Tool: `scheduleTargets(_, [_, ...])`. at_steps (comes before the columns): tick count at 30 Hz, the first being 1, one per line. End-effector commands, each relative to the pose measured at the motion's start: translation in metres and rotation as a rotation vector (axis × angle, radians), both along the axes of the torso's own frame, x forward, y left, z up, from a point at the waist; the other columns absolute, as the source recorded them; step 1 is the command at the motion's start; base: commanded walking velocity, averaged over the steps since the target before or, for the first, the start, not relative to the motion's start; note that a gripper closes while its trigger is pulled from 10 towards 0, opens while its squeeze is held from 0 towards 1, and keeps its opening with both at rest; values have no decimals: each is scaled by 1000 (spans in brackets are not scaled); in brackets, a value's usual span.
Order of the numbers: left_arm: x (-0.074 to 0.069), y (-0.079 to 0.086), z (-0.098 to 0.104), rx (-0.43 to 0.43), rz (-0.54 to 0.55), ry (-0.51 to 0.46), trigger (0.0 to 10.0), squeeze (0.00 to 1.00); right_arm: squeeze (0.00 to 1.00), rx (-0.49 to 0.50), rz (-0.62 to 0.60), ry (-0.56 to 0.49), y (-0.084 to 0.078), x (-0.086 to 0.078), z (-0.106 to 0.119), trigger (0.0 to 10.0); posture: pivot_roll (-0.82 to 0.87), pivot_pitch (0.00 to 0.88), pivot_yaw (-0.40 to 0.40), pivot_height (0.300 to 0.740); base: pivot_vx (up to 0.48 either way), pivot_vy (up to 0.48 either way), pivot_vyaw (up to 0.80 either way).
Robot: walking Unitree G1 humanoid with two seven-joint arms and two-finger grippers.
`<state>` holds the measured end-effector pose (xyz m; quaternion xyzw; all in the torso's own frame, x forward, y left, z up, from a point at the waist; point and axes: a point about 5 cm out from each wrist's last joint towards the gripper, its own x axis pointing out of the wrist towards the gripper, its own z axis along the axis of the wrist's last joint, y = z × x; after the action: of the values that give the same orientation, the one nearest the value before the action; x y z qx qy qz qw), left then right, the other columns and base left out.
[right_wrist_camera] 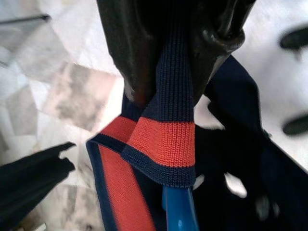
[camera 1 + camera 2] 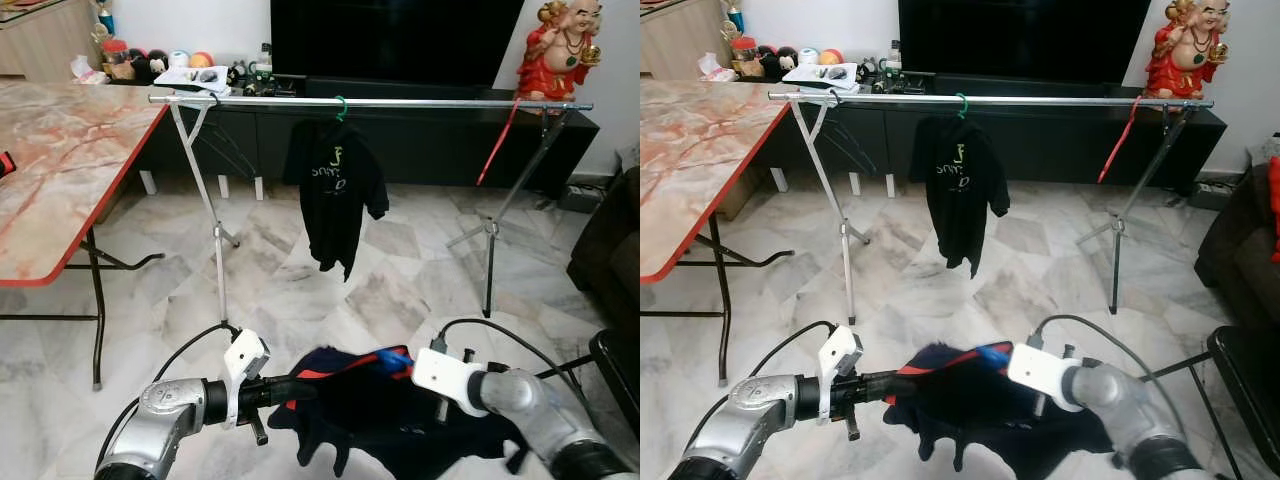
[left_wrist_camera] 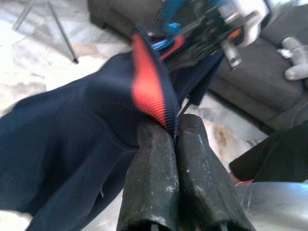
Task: Hang hanger
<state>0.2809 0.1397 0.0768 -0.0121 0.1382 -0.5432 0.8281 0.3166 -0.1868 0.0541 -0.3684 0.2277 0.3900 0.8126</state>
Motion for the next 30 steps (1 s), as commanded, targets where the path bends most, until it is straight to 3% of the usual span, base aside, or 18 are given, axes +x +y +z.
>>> scheduleTargets(1, [-2, -6, 6, -7, -29, -6, 0, 0, 0, 117, -6, 31, 8, 0, 2, 0, 82, 44, -23, 740, 0, 0, 0])
scheduleTargets(4, [-1, -10, 8, -6, -30, -11, 0, 0, 0, 191, 81, 123, 21, -10, -1, 0, 87, 50, -20, 740, 0, 0, 0])
scheduleTargets(7, [-1, -11, 9, -7, -31, -13, 0, 0, 0, 202, 103, 150, 24, -13, -2, 0, 87, 50, -20, 740, 0, 0, 0])
scheduleTargets(10, [-2, -13, 13, -9, -33, -16, 0, 0, 0, 127, 93, 215, 18, -18, -14, 0, 89, 54, -20, 740, 0, 0, 0])
scheduleTargets(18, [1, -10, 12, 23, -2, -24, 0, 0, 0, 81, 164, 315, 18, -30, -23, 0, 96, 58, -17, 740, 0, 0, 0])
scheduleTargets(20, [1, -9, 12, 29, 3, -24, 0, 0, 0, 16, 177, 344, 12, -33, -27, 0, 97, 60, -18, 740, 0, 0, 0])
scheduleTargets(26, [0, -10, 13, 31, -1, -22, 0, 0, 0, -16, 101, 292, 13, -25, -28, 0, 100, 60, -19, 740, 0, 0, 0])
scheduleTargets(29, [-4, -13, 15, 23, -27, -16, 0, 0, 0, 144, -53, 183, 28, -6, -17, 0, 102, 61, -18, 740, 0, 0, 0])
scheduleTargets(30, [-4, -13, 15, 23, -27, -16, 0, 0, 0, 144, -53, 183, 28, -6, -17, 0, 102, 61, -18, 740, 0, 0, 0])
